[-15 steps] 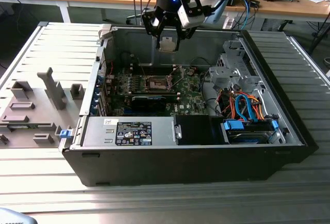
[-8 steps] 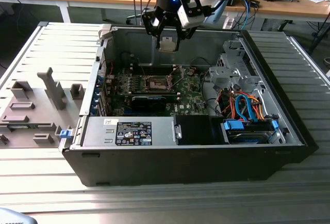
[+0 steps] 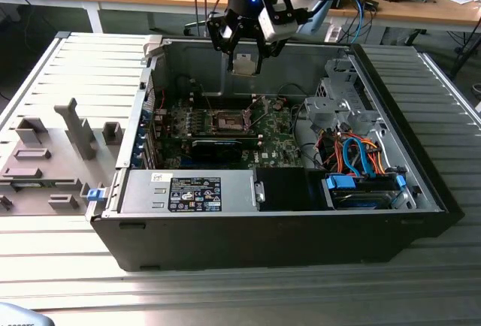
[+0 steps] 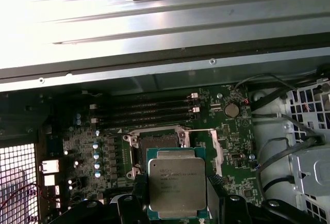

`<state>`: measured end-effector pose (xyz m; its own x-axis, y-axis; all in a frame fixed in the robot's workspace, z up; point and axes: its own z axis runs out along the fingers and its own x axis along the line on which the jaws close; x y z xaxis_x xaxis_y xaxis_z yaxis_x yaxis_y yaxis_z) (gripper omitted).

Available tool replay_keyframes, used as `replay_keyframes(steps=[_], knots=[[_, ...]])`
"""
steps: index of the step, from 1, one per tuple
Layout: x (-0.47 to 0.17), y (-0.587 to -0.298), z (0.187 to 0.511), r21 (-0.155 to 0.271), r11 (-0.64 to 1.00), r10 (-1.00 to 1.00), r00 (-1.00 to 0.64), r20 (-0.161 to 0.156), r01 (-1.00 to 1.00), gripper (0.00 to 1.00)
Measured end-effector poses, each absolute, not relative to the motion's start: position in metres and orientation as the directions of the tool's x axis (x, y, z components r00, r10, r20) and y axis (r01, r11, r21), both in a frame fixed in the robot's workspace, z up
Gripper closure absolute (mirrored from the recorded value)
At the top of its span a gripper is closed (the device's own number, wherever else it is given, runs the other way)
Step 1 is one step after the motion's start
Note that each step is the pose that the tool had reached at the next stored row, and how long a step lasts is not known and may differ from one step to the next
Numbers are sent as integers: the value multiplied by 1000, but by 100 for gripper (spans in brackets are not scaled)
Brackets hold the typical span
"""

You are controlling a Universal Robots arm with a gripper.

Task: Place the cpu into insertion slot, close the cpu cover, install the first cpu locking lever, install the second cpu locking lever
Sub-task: 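Place the cpu into insertion slot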

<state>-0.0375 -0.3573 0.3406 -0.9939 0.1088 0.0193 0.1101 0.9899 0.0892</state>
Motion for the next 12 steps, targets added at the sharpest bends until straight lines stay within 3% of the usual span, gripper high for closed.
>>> replay_keyframes(steps=[12], knots=[[-37, -357, 340, 89, 989, 120, -993, 19, 121, 45]])
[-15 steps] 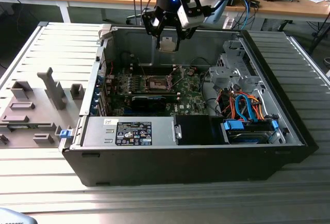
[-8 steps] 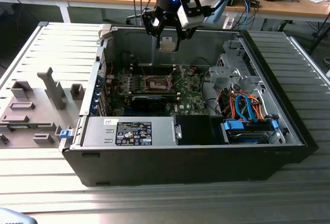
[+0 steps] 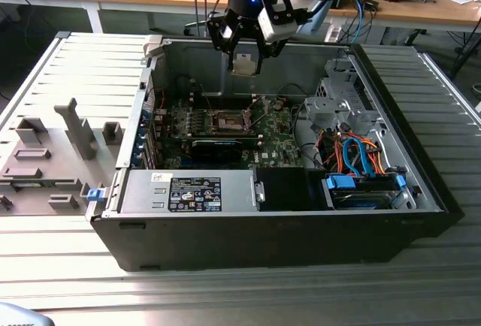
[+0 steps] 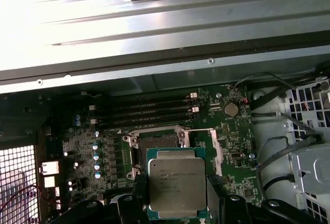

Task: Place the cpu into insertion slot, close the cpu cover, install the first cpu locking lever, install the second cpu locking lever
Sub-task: 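Place the cpu into insertion slot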

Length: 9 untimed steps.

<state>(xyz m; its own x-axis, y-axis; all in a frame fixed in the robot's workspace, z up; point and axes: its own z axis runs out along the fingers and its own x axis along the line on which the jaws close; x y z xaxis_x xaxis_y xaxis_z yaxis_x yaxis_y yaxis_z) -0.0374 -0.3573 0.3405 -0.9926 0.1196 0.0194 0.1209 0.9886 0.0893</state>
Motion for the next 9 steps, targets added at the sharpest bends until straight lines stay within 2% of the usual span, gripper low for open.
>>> replay_keyframes(steps=[9], knots=[[-37, -357, 340, 89, 988, 127, -992, 19, 128, 45]])
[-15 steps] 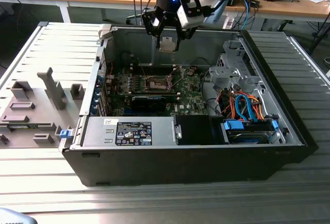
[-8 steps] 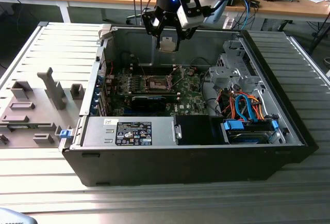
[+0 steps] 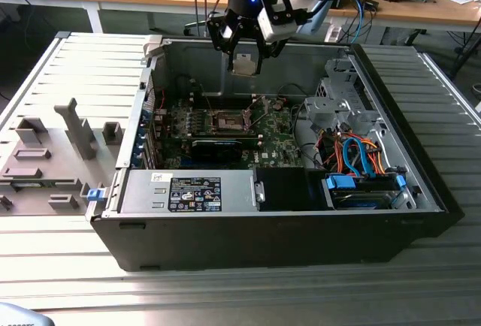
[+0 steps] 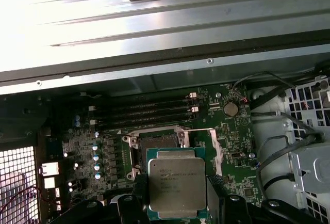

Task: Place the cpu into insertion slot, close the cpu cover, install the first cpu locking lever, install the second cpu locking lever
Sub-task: 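Place the cpu into insertion slot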

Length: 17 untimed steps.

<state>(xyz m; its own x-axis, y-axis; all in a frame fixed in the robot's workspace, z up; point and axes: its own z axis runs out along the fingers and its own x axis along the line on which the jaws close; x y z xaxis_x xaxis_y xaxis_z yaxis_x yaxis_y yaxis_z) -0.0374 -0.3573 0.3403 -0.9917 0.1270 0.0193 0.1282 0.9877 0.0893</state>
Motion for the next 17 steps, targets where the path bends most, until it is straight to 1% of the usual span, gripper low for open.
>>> replay_keyframes(steps=[17], knots=[[-37, -357, 340, 89, 986, 142, -990, 19, 143, 45]])
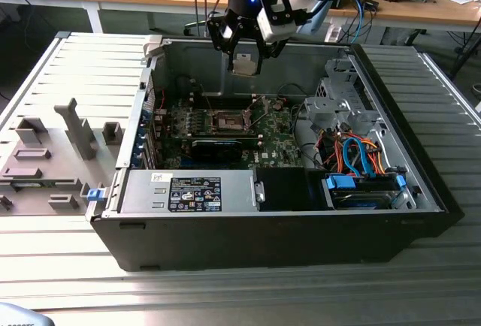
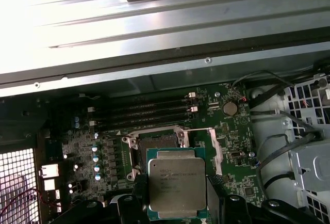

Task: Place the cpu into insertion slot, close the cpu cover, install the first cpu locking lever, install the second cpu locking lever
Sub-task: 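Place the cpu into insertion slot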

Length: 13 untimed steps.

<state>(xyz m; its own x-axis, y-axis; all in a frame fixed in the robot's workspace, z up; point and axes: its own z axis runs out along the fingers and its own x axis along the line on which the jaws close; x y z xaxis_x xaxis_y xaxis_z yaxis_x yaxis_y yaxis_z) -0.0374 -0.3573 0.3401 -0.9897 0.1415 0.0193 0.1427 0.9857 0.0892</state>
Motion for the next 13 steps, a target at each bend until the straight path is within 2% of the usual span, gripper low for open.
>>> replay_keyframes(steps=[13], knots=[[-37, -357, 340, 89, 984, 153, -988, 19, 155, 45]])
